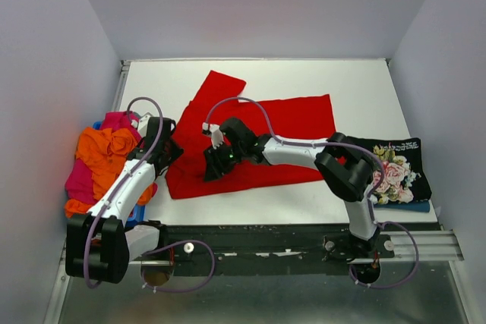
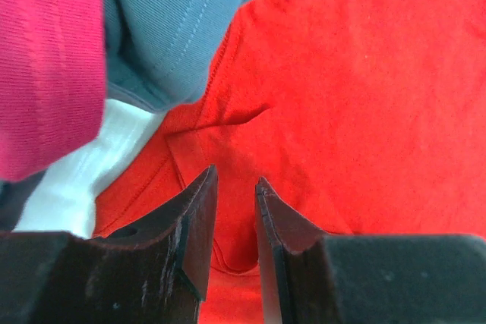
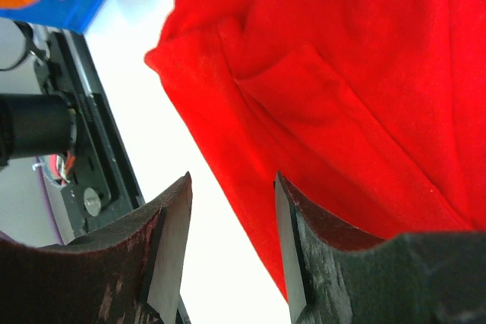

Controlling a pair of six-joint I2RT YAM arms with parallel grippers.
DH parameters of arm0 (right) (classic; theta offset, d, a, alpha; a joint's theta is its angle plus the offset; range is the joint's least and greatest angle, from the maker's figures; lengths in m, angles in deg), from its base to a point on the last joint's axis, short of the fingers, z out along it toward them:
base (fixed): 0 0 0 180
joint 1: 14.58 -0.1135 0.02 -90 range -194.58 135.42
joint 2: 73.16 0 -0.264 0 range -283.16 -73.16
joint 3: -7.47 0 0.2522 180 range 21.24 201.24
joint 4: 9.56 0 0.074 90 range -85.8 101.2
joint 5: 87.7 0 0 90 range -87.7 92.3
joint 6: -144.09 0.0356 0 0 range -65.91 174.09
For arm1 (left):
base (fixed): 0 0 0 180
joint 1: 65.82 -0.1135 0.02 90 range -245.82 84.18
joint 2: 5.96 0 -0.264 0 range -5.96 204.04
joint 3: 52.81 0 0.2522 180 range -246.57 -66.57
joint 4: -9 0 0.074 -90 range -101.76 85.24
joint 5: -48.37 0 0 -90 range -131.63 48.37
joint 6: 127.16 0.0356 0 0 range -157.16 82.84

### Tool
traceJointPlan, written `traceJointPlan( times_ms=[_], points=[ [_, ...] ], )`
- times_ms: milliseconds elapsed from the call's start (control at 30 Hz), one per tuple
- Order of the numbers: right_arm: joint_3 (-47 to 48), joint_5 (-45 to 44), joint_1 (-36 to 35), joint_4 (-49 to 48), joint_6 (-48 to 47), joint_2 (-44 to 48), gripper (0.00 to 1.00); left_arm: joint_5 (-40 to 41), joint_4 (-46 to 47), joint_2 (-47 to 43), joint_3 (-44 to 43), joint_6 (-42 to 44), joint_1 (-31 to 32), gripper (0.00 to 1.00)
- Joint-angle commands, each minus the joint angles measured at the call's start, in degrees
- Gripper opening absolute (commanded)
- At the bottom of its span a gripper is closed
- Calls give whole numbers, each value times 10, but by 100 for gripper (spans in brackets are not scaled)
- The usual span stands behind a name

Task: Fold and stack the t-shirts
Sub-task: Fold the flattened tshirt in 1/3 of the way

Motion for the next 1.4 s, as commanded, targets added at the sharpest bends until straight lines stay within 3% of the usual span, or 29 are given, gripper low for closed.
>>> traceJointPlan(
  times_ms=[0, 300, 500, 633, 967, 1133, 1367],
  points=[
    [16, -24, -5, -16, -11, 20, 55, -47, 41, 13, 11, 7, -3, 37],
    [123, -52, -5, 16, -5, -68, 55, -64, 68, 20, 46, 1, -3, 36],
    [169, -76, -4, 22, -11, -105, 54, -68, 105, 63, 72, -15, -4, 10],
    [171, -84, -3, 10, -11, -114, 44, -73, 114, 103, 63, -14, -10, 0],
    [230, -68, 0, 37, 0, -162, 1, -85, 96, 159, 40, -21, -16, 0],
    [210, -63, -1, 41, 0, -168, 1, -85, 95, 166, 38, -19, -16, 0],
    [124, -62, -1, 17, -2, -106, 1, -81, 94, 167, 36, -14, -16, 0]
  ],
)
